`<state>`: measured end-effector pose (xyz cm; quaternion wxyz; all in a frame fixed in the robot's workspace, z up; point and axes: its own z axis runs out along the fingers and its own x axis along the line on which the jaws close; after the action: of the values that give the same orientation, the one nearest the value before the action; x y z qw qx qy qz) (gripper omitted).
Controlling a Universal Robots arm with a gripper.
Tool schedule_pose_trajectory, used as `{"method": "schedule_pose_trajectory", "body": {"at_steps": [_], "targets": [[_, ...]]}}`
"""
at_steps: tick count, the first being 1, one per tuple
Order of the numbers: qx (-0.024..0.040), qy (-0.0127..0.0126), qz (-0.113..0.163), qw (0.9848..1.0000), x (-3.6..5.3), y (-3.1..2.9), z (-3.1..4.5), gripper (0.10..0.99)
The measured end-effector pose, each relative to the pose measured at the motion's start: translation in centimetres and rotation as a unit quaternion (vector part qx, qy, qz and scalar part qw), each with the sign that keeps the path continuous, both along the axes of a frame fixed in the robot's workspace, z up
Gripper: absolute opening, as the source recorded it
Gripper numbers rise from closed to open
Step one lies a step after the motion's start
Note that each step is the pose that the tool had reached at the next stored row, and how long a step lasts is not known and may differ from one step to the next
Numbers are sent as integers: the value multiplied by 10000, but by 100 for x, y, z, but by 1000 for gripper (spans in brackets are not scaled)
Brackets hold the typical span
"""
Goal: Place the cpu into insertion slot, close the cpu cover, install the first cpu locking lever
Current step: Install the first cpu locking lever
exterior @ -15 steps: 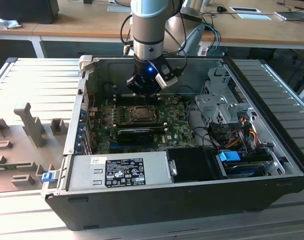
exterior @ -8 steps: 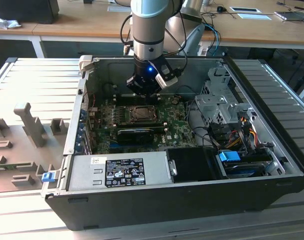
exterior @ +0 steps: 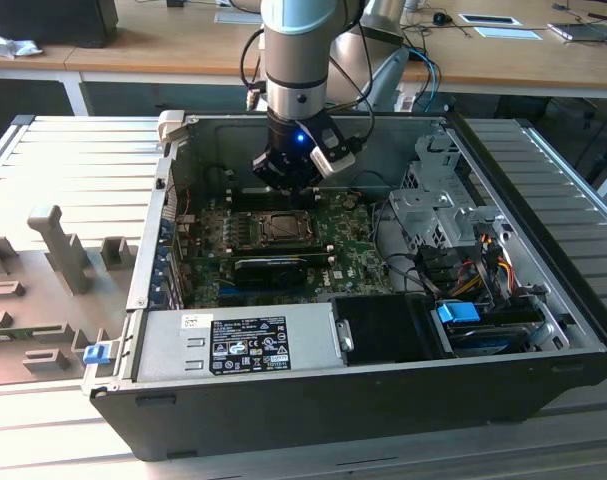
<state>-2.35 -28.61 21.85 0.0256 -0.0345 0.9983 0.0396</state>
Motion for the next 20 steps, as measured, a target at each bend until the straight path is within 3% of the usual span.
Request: {"method": "schedule_pose_trajectory", "body": {"at_steps": [2,13,20], "targets": [[0,0,0,10000,0,0,79,106],[-1,1,-1,10000,0,-50,77,106],[0,0,1,10000,1,-60,152,106]]}}
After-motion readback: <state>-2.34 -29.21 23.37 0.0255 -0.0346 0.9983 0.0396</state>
